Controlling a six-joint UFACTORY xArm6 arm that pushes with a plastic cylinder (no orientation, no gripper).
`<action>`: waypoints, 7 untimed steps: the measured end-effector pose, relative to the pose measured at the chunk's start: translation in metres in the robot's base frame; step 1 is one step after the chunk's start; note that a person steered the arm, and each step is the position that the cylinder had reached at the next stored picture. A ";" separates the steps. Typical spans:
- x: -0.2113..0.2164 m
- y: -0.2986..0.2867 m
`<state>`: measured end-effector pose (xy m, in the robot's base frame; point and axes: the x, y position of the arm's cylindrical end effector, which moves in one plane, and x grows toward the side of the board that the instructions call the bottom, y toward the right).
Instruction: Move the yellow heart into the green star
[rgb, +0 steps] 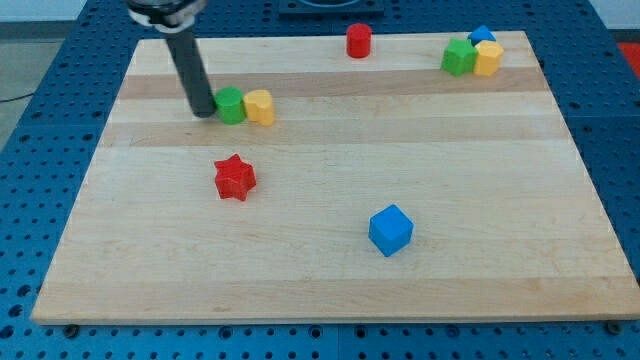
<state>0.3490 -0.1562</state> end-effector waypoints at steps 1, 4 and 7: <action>0.000 0.049; -0.029 0.197; -0.073 0.290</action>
<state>0.2759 0.1339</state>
